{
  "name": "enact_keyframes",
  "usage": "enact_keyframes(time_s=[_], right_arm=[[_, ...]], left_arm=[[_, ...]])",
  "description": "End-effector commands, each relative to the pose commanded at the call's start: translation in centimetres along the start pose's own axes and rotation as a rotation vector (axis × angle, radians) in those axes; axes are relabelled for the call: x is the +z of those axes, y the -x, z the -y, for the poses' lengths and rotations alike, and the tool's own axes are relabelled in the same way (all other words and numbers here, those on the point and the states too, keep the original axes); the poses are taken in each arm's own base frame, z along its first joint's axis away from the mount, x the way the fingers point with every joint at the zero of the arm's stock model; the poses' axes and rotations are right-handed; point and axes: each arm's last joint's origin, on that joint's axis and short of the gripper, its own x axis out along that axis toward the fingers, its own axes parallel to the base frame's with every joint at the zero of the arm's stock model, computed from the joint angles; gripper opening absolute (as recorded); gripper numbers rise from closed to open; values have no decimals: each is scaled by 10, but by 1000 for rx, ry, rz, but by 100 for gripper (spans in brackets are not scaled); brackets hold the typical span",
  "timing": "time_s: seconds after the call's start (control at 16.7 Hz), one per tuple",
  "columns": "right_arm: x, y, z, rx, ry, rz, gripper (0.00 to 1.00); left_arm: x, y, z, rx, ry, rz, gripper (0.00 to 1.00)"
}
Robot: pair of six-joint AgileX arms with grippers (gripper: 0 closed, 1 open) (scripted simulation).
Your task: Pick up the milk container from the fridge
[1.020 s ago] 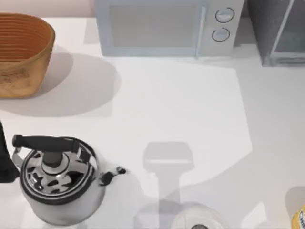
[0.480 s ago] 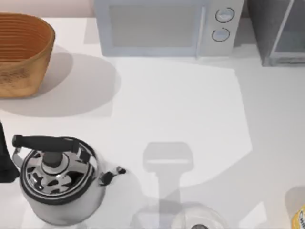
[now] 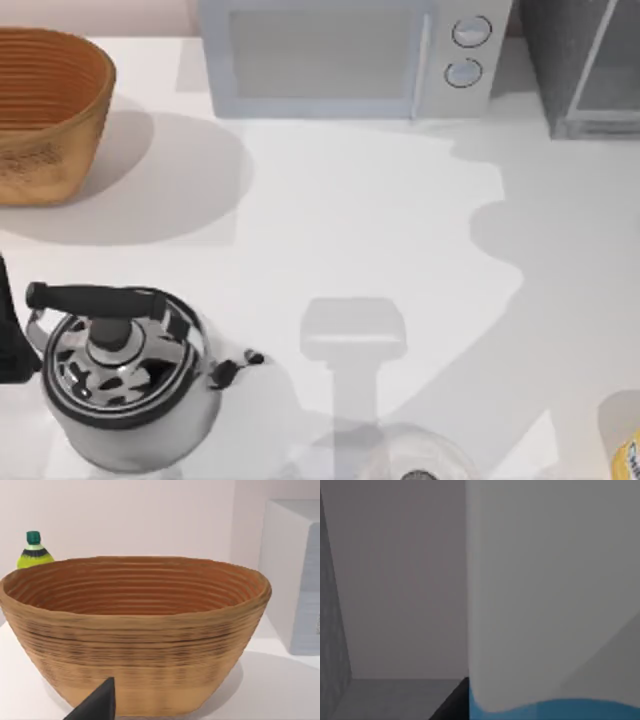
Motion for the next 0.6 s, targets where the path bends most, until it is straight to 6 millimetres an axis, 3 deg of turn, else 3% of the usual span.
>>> enact_keyframes(time_s=[0.3,0.6], right_arm=[[-1,4,-1,4,-2,-1,0],[-1,48,0,7,-2,-5,0]], left_arm=[[0,0,0,0,0,0,100],[0,0,0,0,0,0,100]])
